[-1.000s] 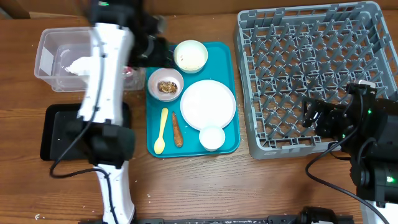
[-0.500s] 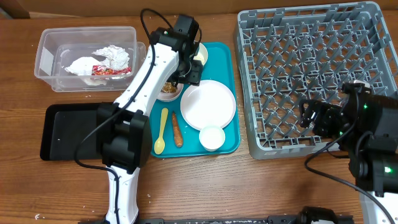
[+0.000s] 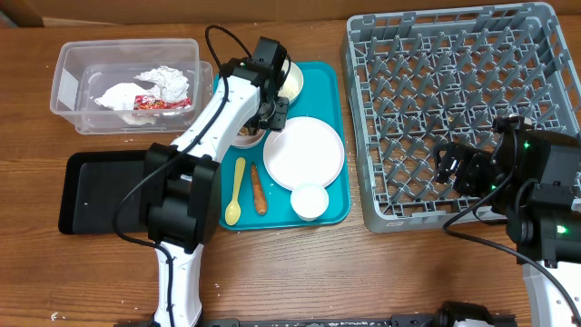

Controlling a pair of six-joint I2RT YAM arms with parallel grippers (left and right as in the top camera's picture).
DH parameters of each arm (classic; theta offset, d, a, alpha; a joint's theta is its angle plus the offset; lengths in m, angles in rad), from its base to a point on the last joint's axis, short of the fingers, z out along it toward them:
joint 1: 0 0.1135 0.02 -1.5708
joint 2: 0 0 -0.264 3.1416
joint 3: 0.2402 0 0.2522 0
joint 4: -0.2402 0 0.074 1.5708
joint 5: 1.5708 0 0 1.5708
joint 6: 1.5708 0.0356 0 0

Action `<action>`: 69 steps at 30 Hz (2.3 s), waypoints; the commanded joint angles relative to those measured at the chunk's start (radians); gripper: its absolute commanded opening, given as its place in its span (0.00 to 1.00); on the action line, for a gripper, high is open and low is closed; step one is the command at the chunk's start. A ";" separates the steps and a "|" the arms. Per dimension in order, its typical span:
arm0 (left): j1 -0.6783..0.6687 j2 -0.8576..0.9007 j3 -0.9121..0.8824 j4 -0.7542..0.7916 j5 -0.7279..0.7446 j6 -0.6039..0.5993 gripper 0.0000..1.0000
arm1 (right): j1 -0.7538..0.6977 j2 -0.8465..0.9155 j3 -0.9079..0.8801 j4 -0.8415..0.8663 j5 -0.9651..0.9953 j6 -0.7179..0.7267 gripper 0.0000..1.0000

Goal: Sort waste into correct bins and load items into the dishwasher
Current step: 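Grasp the pink bowl of food scraps with the left gripper, then tip the pink bowl over the black tray to dump scraps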

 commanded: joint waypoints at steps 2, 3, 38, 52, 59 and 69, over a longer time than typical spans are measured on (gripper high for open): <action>0.005 -0.014 -0.013 0.008 -0.019 -0.011 0.36 | -0.003 -0.004 0.028 0.002 -0.002 0.000 1.00; 0.005 -0.013 -0.013 0.007 -0.020 -0.011 0.36 | -0.003 -0.004 0.028 0.002 -0.002 0.000 1.00; 0.006 -0.105 0.332 -0.505 -0.018 -0.014 0.04 | -0.003 -0.004 0.028 -0.008 -0.002 0.000 1.00; 0.415 -0.525 -0.040 -0.552 0.311 0.212 0.05 | -0.003 -0.004 0.028 -0.001 -0.002 0.000 1.00; 0.764 -0.563 -0.402 -0.323 0.906 0.422 0.04 | -0.003 -0.004 0.028 -0.001 -0.002 0.000 1.00; 1.062 -0.421 -0.709 -0.188 1.520 0.562 0.04 | -0.003 -0.004 0.028 -0.002 -0.020 0.000 1.00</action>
